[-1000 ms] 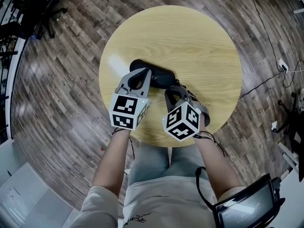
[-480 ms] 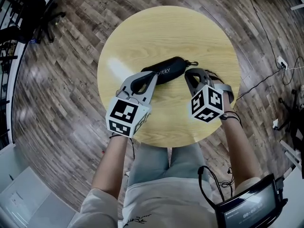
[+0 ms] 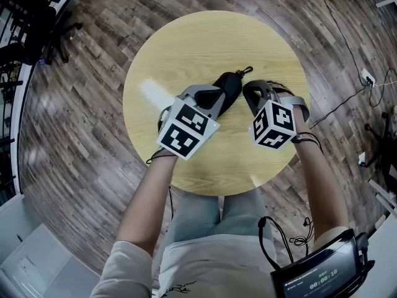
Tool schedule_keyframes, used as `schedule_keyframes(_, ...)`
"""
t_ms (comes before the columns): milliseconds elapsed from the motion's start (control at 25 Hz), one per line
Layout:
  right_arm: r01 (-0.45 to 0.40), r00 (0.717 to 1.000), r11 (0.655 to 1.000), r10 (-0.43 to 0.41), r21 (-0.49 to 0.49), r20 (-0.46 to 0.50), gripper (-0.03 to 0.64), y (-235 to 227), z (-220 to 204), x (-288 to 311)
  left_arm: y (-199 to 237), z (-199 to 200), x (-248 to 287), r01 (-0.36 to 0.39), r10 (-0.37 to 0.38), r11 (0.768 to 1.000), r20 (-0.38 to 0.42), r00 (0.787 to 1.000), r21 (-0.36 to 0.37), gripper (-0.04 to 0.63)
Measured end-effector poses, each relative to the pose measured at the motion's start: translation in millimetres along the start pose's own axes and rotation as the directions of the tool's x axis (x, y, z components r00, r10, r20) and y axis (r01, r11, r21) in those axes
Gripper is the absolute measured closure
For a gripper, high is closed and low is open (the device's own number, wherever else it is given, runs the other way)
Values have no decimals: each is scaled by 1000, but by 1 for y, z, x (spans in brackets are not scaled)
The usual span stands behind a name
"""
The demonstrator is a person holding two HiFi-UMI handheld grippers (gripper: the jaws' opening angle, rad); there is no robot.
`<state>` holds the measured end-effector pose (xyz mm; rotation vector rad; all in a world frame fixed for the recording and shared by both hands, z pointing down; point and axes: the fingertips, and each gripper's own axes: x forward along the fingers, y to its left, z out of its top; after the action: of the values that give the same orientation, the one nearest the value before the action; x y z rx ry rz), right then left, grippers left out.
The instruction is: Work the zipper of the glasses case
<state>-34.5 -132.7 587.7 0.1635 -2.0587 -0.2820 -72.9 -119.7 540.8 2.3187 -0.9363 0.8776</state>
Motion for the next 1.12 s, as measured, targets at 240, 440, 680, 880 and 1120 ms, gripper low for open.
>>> schedule_keyframes(240,-10,1000,995,11,96,-8,617,10,0,-4,-2,-1,3,-29,27,998,30,999,56,589)
schedule_keyframes(440,-4,1000,973,1,232,13,617,34,12,-10,1,-1,0,-42,40,998,48,998,49,588)
schedule_keyframes(680,-40,997,914,8,405,80,617,70,43,-11,4,3,1,-74,70,996,79,994,43,586)
schedule_keyframes(880,-83,992,879,27,469,124,617,93,70,-6,7,7,3,-82,78,996,87,993,43,586)
schedule_keyframes(1120,-83,990,887,23,455,137,617,90,61,-13,6,4,-6,-88,85,996,129,988,14,588)
